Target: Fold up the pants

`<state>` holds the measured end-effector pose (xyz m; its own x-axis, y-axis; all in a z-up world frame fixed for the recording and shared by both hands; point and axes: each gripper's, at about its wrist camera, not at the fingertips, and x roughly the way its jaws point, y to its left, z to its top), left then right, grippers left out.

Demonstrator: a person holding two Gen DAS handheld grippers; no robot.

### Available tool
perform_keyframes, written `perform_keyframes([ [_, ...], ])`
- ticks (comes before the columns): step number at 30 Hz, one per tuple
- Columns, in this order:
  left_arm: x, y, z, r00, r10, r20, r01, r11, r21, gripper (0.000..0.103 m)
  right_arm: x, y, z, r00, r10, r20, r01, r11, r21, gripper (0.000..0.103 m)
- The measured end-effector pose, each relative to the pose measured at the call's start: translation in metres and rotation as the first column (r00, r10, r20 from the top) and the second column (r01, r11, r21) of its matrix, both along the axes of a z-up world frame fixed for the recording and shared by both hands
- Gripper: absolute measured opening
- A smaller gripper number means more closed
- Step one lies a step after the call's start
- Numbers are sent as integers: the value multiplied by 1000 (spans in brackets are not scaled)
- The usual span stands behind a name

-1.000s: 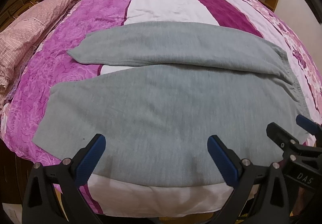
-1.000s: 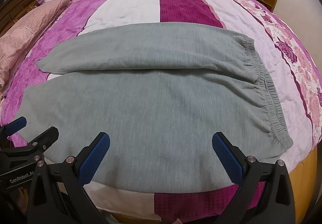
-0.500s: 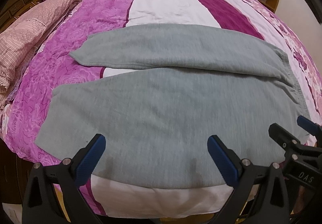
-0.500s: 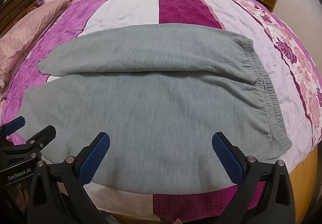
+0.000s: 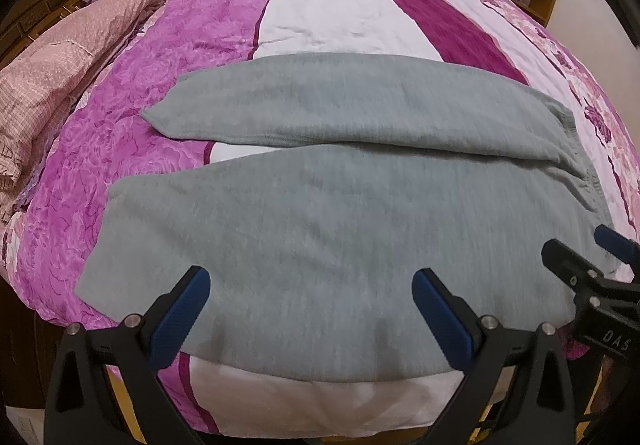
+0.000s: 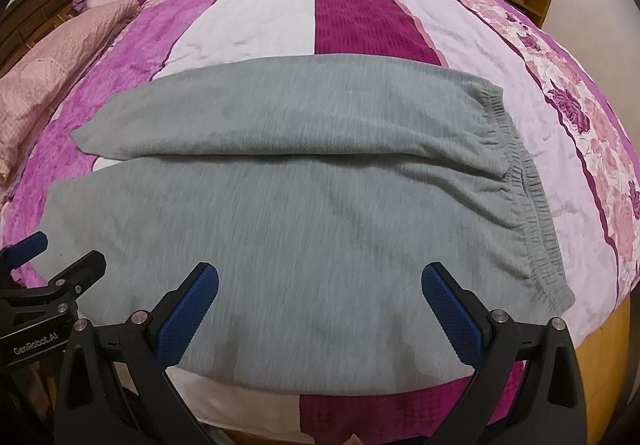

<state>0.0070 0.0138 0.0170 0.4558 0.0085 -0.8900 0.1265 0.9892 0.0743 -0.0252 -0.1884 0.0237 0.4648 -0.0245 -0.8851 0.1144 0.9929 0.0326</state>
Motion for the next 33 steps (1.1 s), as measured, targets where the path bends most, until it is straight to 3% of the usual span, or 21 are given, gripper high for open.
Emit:
perform_keyframes([
  [33,90,28,12,1000,14,9,-14,1000,19,103,82,-44,20,1000,-2,-4,2,1000,23,98],
])
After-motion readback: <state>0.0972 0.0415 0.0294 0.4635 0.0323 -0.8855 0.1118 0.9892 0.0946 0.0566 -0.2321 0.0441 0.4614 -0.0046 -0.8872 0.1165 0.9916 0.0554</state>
